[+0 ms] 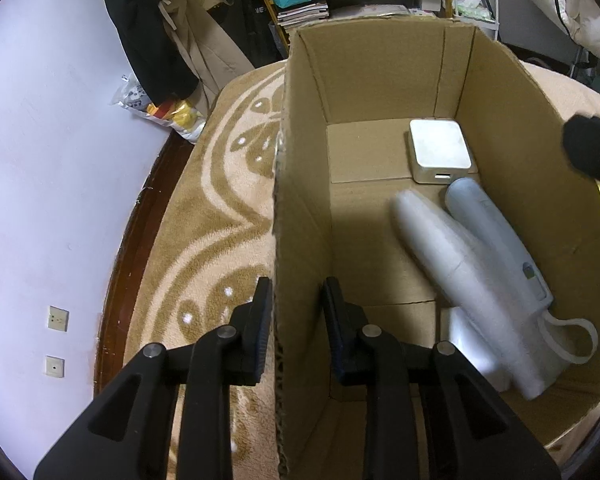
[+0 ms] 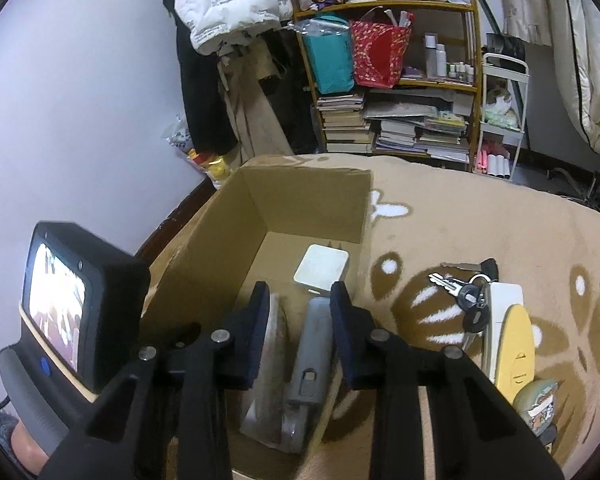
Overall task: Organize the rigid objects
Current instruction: 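Carry the white spray can over the box and release it inside, then return the right tool to the pile and grasp the green Cheers case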
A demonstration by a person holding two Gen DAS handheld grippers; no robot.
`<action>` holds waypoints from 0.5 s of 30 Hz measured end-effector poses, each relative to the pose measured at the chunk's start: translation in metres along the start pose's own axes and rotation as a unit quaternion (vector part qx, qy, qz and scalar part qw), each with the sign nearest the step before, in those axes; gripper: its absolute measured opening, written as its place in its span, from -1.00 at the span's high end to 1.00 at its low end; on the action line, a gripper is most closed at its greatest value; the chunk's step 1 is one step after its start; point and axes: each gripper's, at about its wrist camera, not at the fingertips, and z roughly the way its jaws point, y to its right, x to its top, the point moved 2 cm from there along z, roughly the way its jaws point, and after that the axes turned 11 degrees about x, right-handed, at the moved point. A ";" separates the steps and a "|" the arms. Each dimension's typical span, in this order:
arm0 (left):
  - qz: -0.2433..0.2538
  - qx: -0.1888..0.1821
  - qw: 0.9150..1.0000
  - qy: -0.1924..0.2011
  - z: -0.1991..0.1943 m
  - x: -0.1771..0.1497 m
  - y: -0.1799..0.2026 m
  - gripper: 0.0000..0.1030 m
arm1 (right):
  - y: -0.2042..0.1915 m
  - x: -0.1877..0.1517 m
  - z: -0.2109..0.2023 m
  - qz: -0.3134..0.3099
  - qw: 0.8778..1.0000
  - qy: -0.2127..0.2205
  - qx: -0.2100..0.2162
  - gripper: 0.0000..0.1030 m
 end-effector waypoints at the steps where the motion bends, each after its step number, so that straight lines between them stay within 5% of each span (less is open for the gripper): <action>1: -0.001 0.001 1.000 0.001 0.000 0.000 0.000 0.51 | 0.004 0.000 -0.001 0.005 1.000 0.004 -0.003 0.36; 5: -0.003 0.002 1.000 0.001 -0.001 0.001 0.000 0.50 | 0.010 0.007 -0.010 -0.001 1.000 0.009 -0.029 0.17; 10: -0.004 0.000 1.000 0.002 -0.002 0.001 -0.001 0.50 | 0.025 0.013 -0.025 0.021 0.999 0.020 -0.043 -0.40; 15: -0.006 -0.004 1.000 0.000 -0.003 0.001 -0.003 0.55 | 0.046 0.010 -0.038 0.027 0.996 0.017 -0.078 -0.69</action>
